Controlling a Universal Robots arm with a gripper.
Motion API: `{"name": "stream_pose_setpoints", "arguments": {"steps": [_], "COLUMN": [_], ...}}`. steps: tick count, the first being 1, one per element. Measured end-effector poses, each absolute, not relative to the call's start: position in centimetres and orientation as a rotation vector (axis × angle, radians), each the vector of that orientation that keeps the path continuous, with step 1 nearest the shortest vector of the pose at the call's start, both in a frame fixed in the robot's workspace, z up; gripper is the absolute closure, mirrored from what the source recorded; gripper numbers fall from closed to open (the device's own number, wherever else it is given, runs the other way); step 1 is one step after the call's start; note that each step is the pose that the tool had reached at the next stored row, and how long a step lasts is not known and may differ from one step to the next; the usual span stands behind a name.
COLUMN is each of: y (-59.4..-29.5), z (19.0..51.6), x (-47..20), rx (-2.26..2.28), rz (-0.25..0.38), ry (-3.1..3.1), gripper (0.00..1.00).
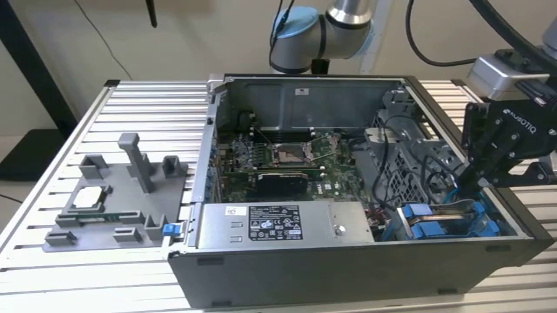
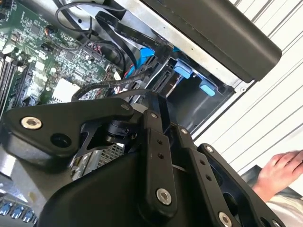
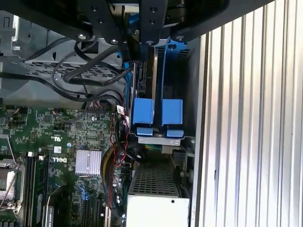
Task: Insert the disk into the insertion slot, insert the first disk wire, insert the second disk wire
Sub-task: 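Insert the first disk wire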
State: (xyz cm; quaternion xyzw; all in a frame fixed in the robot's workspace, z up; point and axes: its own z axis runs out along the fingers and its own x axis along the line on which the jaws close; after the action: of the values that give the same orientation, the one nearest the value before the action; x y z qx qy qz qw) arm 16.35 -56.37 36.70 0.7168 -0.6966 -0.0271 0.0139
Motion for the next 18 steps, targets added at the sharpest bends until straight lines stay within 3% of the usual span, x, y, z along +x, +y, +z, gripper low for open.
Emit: {"name": "stream_pose_setpoints", "arguments": {"steps": [18], "y": [-56.55], "z": [35.75], "x": [16.7], "rx": [2.232], "rz": [-0.11], "ry": [-2.169], "gripper": [1.0]}}
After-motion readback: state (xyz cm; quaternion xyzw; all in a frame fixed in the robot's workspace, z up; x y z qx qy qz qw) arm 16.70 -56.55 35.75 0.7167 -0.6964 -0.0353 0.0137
